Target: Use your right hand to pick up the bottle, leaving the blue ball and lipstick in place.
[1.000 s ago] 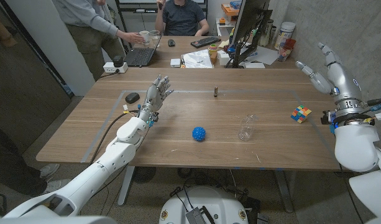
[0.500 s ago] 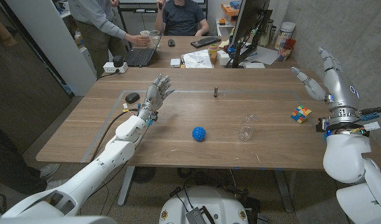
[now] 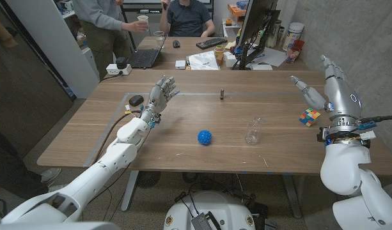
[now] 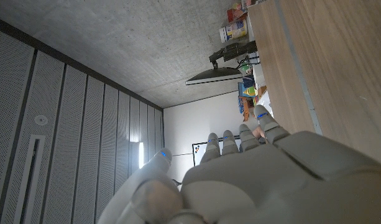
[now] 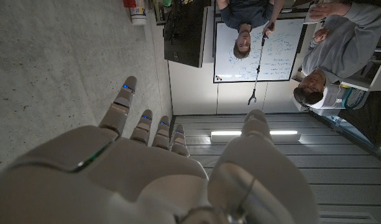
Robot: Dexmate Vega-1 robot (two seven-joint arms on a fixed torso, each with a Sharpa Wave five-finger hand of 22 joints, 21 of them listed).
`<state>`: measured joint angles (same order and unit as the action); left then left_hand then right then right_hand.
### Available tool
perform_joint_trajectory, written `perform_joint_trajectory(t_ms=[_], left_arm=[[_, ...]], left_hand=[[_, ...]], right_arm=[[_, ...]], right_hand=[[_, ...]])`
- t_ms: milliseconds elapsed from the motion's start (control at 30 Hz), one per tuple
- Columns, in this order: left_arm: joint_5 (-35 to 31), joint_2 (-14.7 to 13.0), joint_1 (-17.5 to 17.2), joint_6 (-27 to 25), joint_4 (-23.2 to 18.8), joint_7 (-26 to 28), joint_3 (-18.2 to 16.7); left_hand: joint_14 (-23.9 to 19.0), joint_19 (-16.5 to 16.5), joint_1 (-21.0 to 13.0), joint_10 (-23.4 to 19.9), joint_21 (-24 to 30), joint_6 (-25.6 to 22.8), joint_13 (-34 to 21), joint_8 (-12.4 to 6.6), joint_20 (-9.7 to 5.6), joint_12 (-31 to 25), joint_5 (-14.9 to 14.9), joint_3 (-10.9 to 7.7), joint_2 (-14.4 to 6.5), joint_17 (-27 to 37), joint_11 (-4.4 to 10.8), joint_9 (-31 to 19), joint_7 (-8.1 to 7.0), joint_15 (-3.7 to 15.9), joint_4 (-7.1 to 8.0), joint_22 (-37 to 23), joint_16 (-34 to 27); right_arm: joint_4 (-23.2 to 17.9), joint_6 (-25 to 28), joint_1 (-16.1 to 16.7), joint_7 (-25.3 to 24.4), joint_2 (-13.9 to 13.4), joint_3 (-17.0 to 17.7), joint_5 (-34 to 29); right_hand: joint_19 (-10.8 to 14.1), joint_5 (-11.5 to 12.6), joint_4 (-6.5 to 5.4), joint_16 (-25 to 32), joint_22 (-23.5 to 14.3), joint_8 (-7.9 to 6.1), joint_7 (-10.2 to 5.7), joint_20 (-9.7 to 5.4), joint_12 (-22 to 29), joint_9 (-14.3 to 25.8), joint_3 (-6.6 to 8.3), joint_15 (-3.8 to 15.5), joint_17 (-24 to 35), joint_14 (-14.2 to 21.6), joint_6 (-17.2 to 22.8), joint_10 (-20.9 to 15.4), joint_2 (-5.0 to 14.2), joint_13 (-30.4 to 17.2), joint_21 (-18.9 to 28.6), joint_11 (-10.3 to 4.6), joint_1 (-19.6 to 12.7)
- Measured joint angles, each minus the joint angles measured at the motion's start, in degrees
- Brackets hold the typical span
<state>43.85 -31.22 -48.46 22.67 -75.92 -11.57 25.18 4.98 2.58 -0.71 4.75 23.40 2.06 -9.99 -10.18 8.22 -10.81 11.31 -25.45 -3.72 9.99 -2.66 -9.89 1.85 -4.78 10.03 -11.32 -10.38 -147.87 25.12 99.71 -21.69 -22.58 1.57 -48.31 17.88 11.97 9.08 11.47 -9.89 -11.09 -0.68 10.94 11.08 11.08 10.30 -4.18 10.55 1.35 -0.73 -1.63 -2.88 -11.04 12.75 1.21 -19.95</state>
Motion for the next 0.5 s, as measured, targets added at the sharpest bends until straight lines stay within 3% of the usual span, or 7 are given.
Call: perform_joint_trajectory(t_ms=[267, 500], left_arm=[[0.45, -0.39, 0.0, 0.11, 0.15, -1.18, -0.31], [0.75, -0.82, -0.01, 0.11, 0.16, -2.25, -0.48]], left_hand=[[0.0, 0.0, 0.0, 0.0, 0.0, 0.0, 0.0, 0.0, 0.0, 0.0, 0.0, 0.0, 0.0, 0.0, 0.0, 0.0, 0.0, 0.0, 0.0, 0.0, 0.0], [0.0, 0.0, 0.0, 0.0, 0.0, 0.0, 0.0, 0.0, 0.0, 0.0, 0.0, 0.0, 0.0, 0.0, 0.0, 0.0, 0.0, 0.0, 0.0, 0.0, 0.0]], right_arm=[[-1.27, 3.88, 0.75, -0.87, -0.23, -3.5, -1.46], [-1.64, 5.86, 1.34, -2.64, -0.69, -6.43, -0.78]], right_hand=[[1.14, 0.8, 0.01, 0.0, 0.0, 0.0, 1.66, 0.3, 0.0, -0.01, -0.57, 0.1, 0.0, 0.51, -0.79, 0.0, -1.13, -0.31, 0.0, 0.0, -0.68], [1.3, 1.25, 0.0, 0.0, 0.0, 0.0, 1.83, 0.11, 0.0, -0.01, -1.06, -0.22, -0.01, 0.83, -0.61, 0.0, -2.02, -0.3, -0.26, 0.0, -1.12]])
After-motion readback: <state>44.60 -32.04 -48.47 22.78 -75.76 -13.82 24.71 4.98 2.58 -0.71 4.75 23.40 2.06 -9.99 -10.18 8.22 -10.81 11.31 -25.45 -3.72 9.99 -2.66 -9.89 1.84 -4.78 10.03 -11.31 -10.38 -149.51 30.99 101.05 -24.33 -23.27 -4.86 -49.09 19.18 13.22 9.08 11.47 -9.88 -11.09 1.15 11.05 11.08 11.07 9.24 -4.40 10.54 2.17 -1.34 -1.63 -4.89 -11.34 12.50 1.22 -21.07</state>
